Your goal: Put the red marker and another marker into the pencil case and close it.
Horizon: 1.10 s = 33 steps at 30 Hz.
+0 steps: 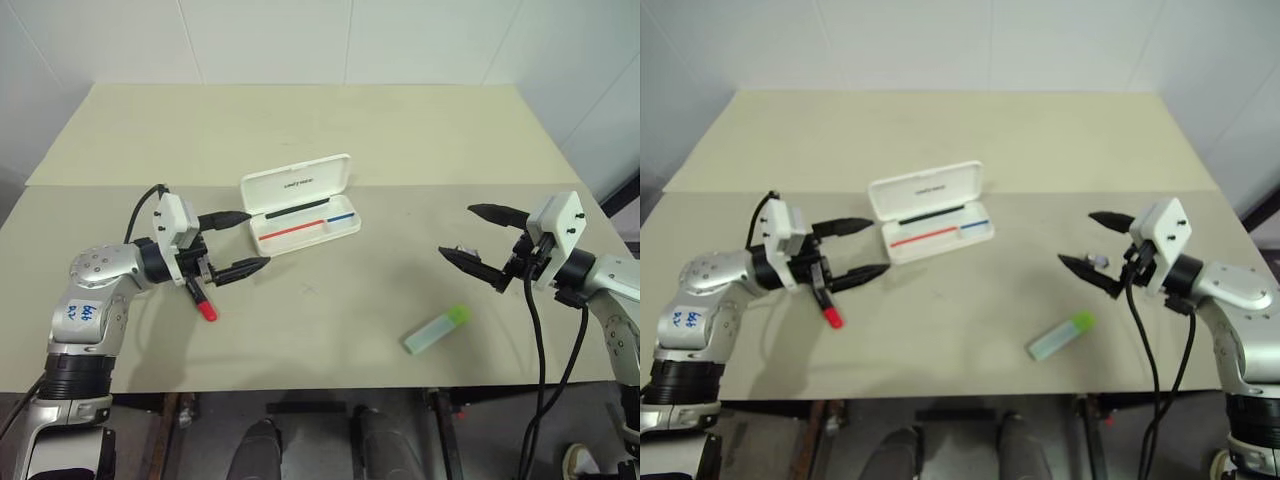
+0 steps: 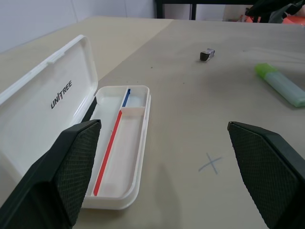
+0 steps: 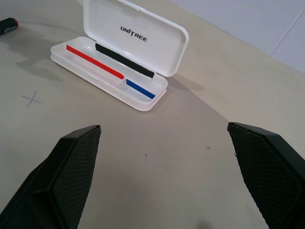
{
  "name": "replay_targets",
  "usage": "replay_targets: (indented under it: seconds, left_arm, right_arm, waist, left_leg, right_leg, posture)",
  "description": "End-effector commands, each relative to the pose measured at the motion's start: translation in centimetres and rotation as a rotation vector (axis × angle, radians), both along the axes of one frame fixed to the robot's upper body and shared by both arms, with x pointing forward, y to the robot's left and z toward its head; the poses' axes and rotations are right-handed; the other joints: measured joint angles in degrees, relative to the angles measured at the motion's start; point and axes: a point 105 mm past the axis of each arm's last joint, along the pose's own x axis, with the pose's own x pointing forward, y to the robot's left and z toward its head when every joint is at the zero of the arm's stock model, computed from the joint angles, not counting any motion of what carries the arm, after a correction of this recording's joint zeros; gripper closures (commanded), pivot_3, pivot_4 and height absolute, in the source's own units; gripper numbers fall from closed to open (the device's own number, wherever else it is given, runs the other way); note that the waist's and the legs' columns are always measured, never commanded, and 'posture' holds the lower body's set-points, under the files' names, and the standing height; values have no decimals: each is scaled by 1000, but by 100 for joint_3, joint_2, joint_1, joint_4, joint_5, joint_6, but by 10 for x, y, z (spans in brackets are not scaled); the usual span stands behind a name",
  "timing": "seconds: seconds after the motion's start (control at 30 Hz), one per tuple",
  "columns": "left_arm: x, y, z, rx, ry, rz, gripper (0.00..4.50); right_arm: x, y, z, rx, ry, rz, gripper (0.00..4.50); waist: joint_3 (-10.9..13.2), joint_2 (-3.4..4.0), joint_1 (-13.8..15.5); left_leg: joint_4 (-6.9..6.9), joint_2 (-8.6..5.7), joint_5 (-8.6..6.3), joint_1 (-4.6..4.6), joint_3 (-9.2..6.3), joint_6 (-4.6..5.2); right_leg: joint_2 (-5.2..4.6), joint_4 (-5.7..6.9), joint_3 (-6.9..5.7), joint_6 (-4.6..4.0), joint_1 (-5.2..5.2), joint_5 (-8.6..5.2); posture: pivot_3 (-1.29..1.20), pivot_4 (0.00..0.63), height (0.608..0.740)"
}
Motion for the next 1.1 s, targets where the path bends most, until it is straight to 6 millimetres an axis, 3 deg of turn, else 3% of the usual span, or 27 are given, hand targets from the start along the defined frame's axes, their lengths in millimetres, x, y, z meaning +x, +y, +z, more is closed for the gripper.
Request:
replay_targets:
  seconds: [0.03, 0.33, 0.47, 0.6, 0.73, 0.83, 0.97, 1.1]
  left_arm:
    - [1, -3, 9, -2, -41, -6, 32]
    - [6, -2, 0, 33, -23, 50, 32]
    - [8, -7, -13, 73, -3, 67, 32]
    - [19, -15, -35, 149, 31, 90, 1240]
    - [31, -16, -42, 137, 60, 109, 1240]
    - [41, -16, -49, 167, 64, 128, 1240]
    - [58, -34, -48, 184, 48, 115, 1240]
    - [61, -47, -48, 181, 55, 48, 1240]
  right_arm:
    - [-3, 5, 15, -10, -57, 23, 0]
    - [-3, 28, 9, 30, -47, 96, 0]
    - [0, 53, 12, 60, -63, 182, 0]
    - [9, 81, 20, 114, -104, 255, 0]
    - [9, 99, 24, 144, -125, 285, 0]
    - [8, 108, 26, 156, -134, 294, 0]
    - [4, 110, 23, 180, -135, 280, 0]
    - [1, 109, 22, 196, -142, 259, 0]
  waist:
    - [0, 0, 0]
    - [0, 0, 5]
    - [0, 0, -4]
    - [0, 0, -1]
    - [0, 0, 22]
    - [0, 0, 34]
    - [0, 0, 56]
    - [0, 0, 23]
  left_leg:
    - [0, 0, 0, 0, 0, 0]
    - [3, 0, 0, 0, 0, 0]
    - [4, 0, 0, 1, 0, 0]
    - [5, 0, 2, 4, 0, 0]
    - [4, 0, 2, 1, -3, 1]
    - [0, 0, 2, -1, -4, 0]
    - [3, -2, 2, -5, -5, 1]
    - [1, -2, 2, -5, -5, 0]
  right_leg:
    - [0, 1, 0, 0, 0, 0]
    - [0, 3, 0, 11, 0, 6]
    - [0, 7, 0, 13, 0, 7]
    - [0, 11, 0, 13, 0, 7]
    - [1, 17, -4, 36, -3, 19]
    - [0, 15, -4, 46, -5, 24]
    - [0, 13, -5, 50, -4, 27]
    - [0, 13, -6, 52, -4, 27]
  posture:
    - [0, 150, 740]
    - [0, 150, 740]
    - [0, 150, 740]
    - [0, 150, 740]
    - [0, 150, 740]
    - [0, 150, 740]
    - [0, 150, 740]
    - [0, 150, 740]
